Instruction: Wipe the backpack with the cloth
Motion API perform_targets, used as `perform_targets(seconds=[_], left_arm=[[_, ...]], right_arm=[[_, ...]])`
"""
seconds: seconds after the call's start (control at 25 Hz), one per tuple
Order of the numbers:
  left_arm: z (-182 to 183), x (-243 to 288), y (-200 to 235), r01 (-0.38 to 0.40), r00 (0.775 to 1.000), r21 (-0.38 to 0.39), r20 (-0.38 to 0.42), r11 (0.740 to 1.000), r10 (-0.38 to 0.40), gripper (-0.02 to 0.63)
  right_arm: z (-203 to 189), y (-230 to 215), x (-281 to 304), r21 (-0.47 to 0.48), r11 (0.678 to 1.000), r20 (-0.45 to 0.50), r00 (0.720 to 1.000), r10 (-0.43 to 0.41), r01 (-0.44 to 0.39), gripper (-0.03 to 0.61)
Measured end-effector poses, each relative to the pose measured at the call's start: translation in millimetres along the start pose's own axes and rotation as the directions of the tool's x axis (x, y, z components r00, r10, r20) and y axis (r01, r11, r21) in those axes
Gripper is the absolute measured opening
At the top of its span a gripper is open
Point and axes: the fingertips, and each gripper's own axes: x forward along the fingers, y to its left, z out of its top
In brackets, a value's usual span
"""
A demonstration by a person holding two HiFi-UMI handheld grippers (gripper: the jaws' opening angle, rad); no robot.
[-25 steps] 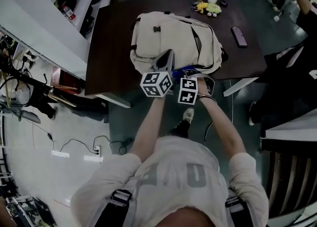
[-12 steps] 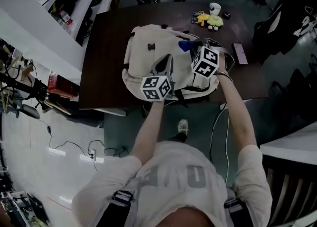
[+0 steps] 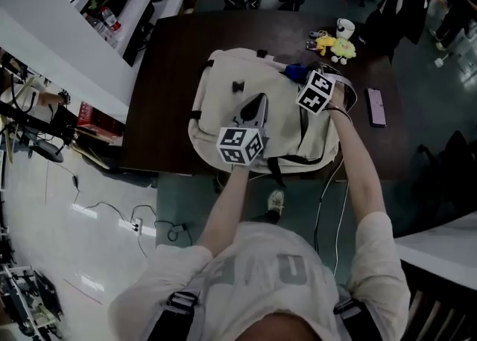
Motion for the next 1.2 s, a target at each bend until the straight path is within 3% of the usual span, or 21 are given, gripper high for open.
perform_targets(seconds=[0.2,0.76,1.0,1.2], left_arm=[[0.0,0.9,1.4,0.002,1.0,-0.005,0.003,1.0,-0.002,0.002],[0.5,-0.4,3.8,0.014,1.0,-0.025,0.001,1.0,-0.014,0.002],[3.5,-11.3,-15.5,0.059,0.998,0.04,-0.022,0.997,-0.058,0.002],[3.1,-38.6,-34.2,0.088,0.996,0.045,-0.015,0.995,-0.088,0.002]], right_arm=[[-1.0,19.8,19.1,-0.025,0.998,-0.013,0.999,0.052,-0.053,0.041],[-4.5,69.4,-27.6,-0.063,0.998,0.01,1.0,0.008,-0.007,0.041],[-12.7,117.4,-49.3,-0.066,0.996,-0.02,0.998,0.052,-0.053,0.041],[-11.3,150.9,-72.7,-0.055,0.996,-0.024,0.998,0.063,-0.065,0.041]])
